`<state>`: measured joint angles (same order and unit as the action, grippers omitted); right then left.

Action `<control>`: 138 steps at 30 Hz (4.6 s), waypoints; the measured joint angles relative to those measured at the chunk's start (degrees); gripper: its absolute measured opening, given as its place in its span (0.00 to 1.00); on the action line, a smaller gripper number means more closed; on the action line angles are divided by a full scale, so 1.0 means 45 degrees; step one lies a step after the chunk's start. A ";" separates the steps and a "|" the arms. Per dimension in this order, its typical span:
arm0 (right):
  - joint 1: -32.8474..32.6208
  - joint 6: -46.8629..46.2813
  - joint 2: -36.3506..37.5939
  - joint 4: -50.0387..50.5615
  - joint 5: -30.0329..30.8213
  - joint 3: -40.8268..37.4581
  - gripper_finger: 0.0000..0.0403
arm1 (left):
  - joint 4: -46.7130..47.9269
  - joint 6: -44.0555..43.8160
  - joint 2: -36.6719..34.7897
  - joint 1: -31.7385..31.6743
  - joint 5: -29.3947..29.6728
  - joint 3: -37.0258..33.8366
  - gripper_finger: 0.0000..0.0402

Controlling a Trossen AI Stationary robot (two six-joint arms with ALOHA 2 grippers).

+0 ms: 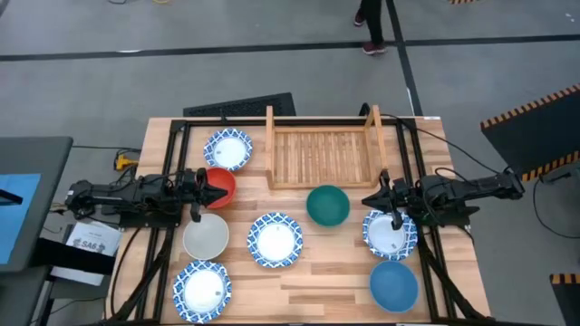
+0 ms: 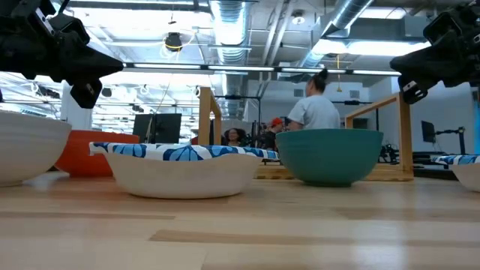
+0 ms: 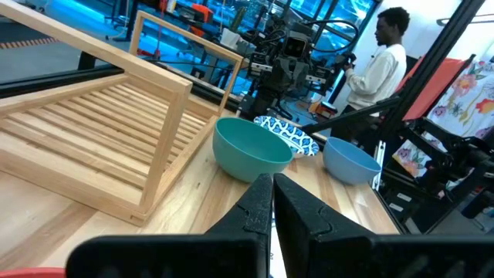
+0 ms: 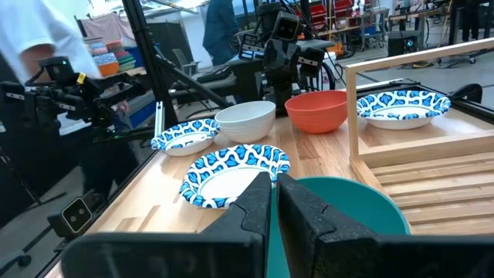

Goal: Place and stack bowls onto a shelf

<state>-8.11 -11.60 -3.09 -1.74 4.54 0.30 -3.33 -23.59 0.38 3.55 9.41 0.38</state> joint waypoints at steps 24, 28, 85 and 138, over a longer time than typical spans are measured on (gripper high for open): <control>-0.0002 0.0000 0.0000 -0.0002 0.0000 0.0000 0.13 | 0.0000 0.0005 -0.0004 0.0000 0.0000 -0.0005 0.00; 0.0002 0.0000 0.0005 -0.0005 0.0000 0.0003 0.13 | 0.0000 0.0002 -0.0002 0.0000 0.0000 -0.0005 0.00; -0.0002 0.0000 0.0000 -0.0005 -0.0005 0.0003 0.13 | 1.2107 0.0946 1.2669 -0.0500 -0.3375 1.1913 0.32; -0.0002 0.0000 0.0003 -0.0087 -0.0005 0.0000 0.13 | 1.2987 0.0719 1.7860 -0.1301 -0.0058 1.0833 0.27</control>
<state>-8.12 -11.60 -3.08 -2.13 4.51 0.30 55.11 -20.36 80.75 -2.30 9.15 49.13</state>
